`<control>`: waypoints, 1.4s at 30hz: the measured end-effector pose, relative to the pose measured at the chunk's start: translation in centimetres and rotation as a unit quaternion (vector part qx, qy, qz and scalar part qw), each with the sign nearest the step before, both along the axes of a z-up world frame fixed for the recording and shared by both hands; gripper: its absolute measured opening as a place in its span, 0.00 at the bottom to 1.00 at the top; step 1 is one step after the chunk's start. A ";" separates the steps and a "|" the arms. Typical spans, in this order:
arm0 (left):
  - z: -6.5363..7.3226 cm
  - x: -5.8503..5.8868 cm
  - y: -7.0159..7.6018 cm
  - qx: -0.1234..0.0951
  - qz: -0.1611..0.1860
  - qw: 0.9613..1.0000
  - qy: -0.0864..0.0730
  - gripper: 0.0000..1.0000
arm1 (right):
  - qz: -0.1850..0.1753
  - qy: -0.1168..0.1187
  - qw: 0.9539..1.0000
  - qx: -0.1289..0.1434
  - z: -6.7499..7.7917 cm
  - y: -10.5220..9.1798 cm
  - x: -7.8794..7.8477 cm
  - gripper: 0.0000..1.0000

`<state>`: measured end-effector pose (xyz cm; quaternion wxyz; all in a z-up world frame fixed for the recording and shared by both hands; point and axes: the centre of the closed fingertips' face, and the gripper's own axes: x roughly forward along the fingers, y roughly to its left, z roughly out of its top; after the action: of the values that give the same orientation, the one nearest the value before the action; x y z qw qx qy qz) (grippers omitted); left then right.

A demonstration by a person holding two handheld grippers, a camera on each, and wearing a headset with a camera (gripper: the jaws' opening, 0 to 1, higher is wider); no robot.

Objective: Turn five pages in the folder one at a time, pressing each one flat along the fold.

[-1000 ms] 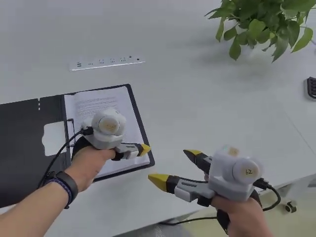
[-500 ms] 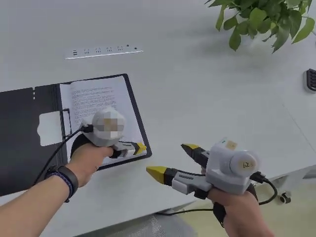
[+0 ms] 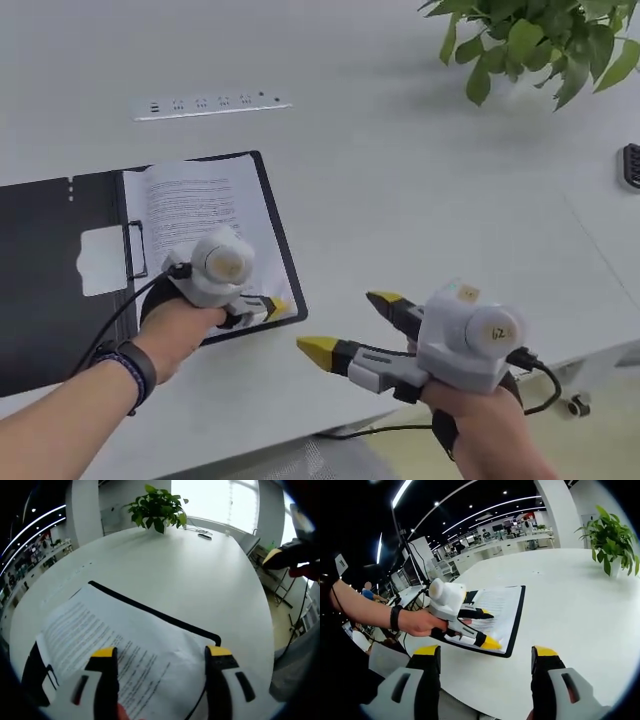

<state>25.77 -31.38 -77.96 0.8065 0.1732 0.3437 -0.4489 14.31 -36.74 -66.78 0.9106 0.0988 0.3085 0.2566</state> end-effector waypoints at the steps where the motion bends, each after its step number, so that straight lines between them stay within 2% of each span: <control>1: 0.0 0.0 0.0 0.000 0.001 1.000 0.000 0.69 | 0.000 0.000 1.000 0.000 0.0 0.0 0.0 0.73; 13: -0.1 0.3 0.7 -0.013 0.015 1.000 0.003 0.60 | 0.011 0.001 1.000 0.005 -0.2 0.5 1.0 0.71; 20: -0.1 0.2 0.7 -0.016 0.016 1.000 0.004 0.59 | 0.017 -0.006 1.000 0.011 -0.3 0.7 3.0 0.69; 26: 0.0 0.3 0.7 -0.019 0.015 1.000 0.004 0.59 | 0.016 -0.008 0.999 0.026 -0.6 0.8 4.4 0.64; 33: -0.1 0.3 0.7 -0.020 0.015 1.000 0.003 0.59 | 0.019 0.008 0.998 0.051 -2.5 1.2 6.3 0.61; 36: -0.1 0.3 0.7 -0.020 0.014 1.000 0.003 0.60 | 0.024 0.017 0.998 0.055 -3.6 1.4 7.4 0.59; 40: -0.1 0.4 0.7 -0.022 0.014 1.000 0.003 0.60 | 0.028 0.024 0.997 0.067 -4.3 1.8 8.5 0.58; 42: -0.1 0.4 0.7 -0.022 0.015 1.000 0.002 0.60 | 0.039 0.029 0.997 0.063 -4.8 2.1 8.9 0.57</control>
<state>26.16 -30.69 -78.03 0.8159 0.1491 0.3383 -0.4446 23.26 -34.60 -71.59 0.8823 0.1517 0.3220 0.3081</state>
